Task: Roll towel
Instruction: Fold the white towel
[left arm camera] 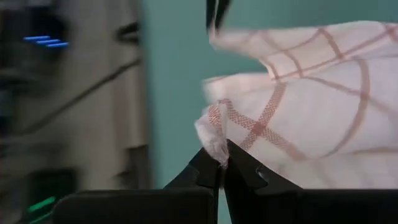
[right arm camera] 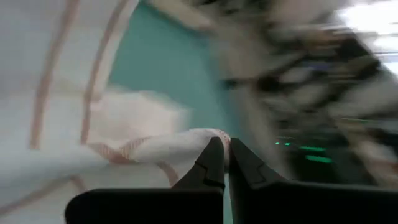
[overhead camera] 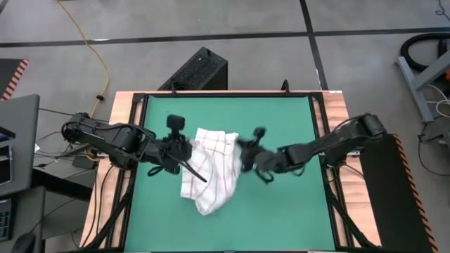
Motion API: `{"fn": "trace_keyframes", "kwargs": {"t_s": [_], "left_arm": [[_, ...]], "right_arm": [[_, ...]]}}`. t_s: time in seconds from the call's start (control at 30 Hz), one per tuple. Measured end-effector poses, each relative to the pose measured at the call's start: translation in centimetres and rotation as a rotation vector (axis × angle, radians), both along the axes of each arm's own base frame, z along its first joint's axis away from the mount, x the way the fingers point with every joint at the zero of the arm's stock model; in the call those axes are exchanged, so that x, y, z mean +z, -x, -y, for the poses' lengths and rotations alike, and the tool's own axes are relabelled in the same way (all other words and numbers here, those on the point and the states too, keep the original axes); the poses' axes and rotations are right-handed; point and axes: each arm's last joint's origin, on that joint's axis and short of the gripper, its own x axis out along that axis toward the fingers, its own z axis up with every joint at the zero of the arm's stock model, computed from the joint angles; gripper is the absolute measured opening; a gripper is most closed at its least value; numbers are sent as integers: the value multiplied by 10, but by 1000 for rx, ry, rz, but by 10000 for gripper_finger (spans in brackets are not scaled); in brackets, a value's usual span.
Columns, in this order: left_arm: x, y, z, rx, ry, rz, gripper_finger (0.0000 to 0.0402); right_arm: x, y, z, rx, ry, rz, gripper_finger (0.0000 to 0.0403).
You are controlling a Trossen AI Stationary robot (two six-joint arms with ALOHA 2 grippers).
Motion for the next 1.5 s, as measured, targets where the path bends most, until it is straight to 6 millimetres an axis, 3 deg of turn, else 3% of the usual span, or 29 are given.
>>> {"fn": "trace_keyframes", "kwargs": {"t_s": [0.13,0.27,0.5,0.67,0.8,0.97,1.17,1.33,1.5], "left_arm": [[5,1,-18,156,-296,-3,0],[7,-3,-46,228,-430,-96,0],[20,-13,-126,372,-550,-204,0],[61,-12,-188,474,-684,-7,0],[106,3,-216,469,-893,276,0],[149,25,-218,332,-1132,596,0],[175,40,-209,287,-1183,653,0],[176,46,-205,283,-1146,559,0],[179,59,-193,371,-1055,578,0]], "right_arm": [[51,16,26,-184,123,57,13],[91,29,58,-283,171,107,13],[147,47,122,-461,316,132,13],[186,64,166,-565,390,196,12],[212,78,195,-604,455,238,12],[255,95,210,-640,582,353,12],[297,104,196,-613,654,438,12],[305,106,181,-596,666,413,12],[303,101,170,-658,647,280,12]]}}
